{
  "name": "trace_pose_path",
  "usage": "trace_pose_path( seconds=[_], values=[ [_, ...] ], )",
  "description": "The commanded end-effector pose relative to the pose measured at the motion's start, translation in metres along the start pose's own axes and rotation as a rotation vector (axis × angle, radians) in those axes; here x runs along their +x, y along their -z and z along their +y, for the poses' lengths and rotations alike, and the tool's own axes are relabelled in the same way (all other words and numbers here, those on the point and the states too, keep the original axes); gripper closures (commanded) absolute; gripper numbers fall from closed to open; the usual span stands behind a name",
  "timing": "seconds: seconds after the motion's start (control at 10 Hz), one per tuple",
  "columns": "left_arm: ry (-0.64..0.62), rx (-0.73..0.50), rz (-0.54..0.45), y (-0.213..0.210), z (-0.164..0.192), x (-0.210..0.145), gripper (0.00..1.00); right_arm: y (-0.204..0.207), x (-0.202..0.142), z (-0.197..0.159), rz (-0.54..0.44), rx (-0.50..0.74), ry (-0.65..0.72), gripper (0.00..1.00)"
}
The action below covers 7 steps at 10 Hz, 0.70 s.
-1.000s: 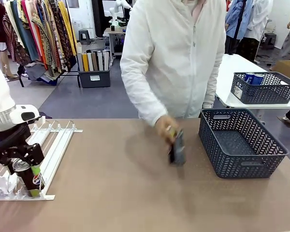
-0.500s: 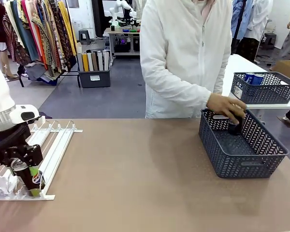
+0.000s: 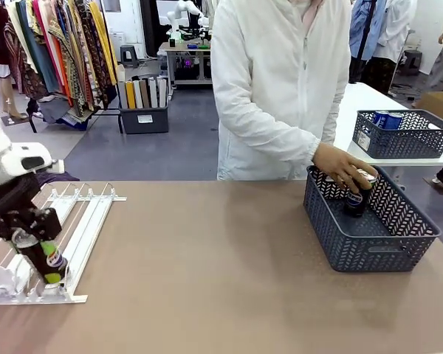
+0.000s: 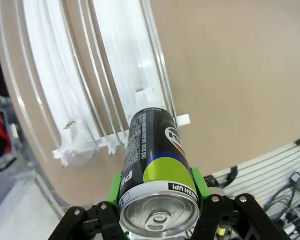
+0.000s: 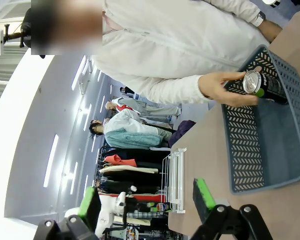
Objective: Retrieve and store the cans from the dispenser.
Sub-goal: Pick up one can from the Automatic Can Dispenser and place it in the middle of the table.
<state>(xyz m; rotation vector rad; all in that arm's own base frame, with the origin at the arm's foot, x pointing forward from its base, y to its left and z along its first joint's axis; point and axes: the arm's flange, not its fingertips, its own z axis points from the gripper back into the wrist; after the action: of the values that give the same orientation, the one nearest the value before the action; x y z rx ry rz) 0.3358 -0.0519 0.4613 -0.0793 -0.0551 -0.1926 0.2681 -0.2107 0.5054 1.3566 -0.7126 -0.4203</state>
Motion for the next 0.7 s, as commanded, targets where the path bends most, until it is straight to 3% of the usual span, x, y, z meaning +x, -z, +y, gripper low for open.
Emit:
trace_pose_path(
  seconds=[0.0,0.2,0.4,0.6],
  values=[
    [0.133,-0.043,-0.184,-0.063,-0.017,-0.036,1.00,0.003,0.002,0.003,-0.014,0.027,-0.014,0.00],
    [0.185,-0.039,-0.307,-0.110,-0.021,-0.053,1.00,0.003,0.002,0.003,-0.014,0.027,-0.014,0.00],
    [0.151,-0.046,-0.337,-0.120,-0.010,-0.058,1.00,0.003,0.002,0.003,-0.014,0.027,-0.014,0.00],
    [0.096,-0.181,-0.369,-0.119,0.008,-0.058,1.00,0.003,0.002,0.003,-0.014,0.027,-0.014,0.00]
  ],
)
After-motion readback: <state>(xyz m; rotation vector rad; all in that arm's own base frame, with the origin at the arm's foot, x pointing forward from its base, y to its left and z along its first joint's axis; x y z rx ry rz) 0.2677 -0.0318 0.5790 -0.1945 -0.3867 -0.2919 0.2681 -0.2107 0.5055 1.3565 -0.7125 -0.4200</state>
